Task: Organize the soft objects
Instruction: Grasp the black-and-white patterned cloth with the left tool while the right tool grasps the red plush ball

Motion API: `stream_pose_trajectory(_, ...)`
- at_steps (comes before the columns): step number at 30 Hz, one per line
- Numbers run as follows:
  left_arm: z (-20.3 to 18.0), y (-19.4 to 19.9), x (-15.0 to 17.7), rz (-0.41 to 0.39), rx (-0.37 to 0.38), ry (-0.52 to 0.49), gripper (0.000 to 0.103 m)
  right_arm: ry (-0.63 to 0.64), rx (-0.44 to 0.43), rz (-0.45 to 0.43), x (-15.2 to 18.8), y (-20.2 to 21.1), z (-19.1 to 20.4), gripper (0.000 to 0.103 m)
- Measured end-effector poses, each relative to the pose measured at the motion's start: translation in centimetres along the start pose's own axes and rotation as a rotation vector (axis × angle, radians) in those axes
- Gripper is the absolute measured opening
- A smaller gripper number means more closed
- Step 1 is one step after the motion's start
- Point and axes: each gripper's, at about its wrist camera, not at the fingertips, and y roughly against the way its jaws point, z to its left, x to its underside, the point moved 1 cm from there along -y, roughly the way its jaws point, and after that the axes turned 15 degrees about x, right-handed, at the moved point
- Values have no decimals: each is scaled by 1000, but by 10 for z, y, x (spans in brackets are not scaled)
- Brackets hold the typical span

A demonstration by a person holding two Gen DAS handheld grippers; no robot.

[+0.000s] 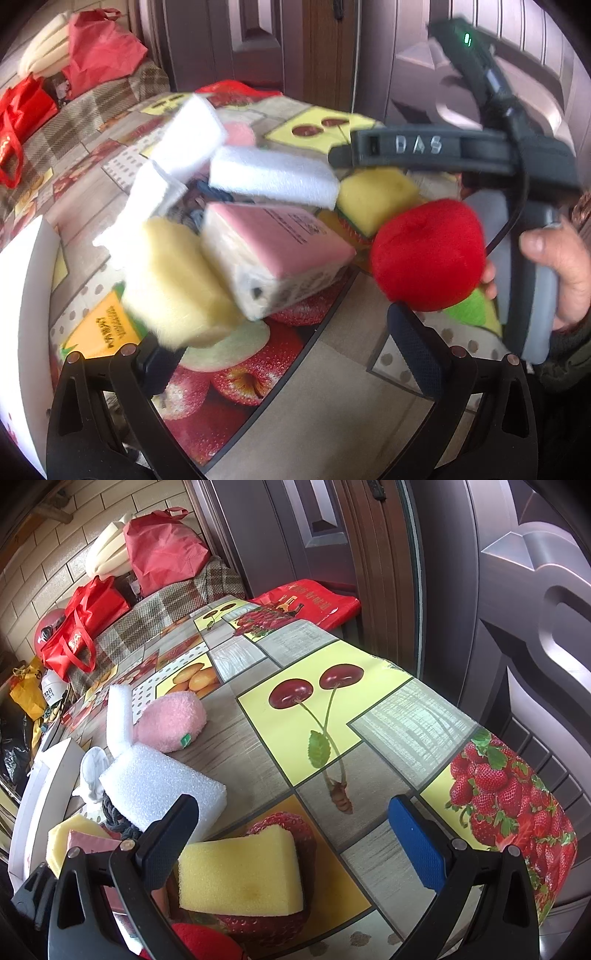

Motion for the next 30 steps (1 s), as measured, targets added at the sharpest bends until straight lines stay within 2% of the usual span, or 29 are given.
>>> stream_pose_trajectory(3,2,54,-2,-178,21,50,102,-2,-1,-1,0,0,0,103)
stream_pose_trajectory(8,38,164,20,-458,-56,195,103,-23,-21,-5,0,2,-5,103)
stream_pose_trajectory(11,64,201,42,-532,-77,265,103,-38,-37,-10,1,3,-8,103)
stream_pose_trajectory(13,70,200,53,-477,-104,292,103,-48,-49,-16,1,4,-10,103)
stream_pose_trajectory(15,71,181,62,-352,-112,312,103,-60,-74,-38,1,8,-12,103)
stream_pose_trajectory(18,56,149,83,-231,-129,283,103,-61,-143,-139,2,27,-16,103)
stream_pose_trajectory(20,46,135,94,-186,-131,255,103,-21,-169,-227,1,44,-17,103)
stream_pose_trajectory(23,33,119,97,-141,-124,210,102,59,-284,-305,3,67,-20,103)
stream_pose_trajectory(26,30,109,97,-113,-134,182,97,143,-334,-271,10,75,-23,103)
stream_pose_trajectory(28,33,104,98,-94,-132,194,96,172,-315,-251,17,76,-26,103)
stream_pose_trajectory(30,37,101,99,-78,-121,211,89,207,-318,-223,25,76,-28,103)
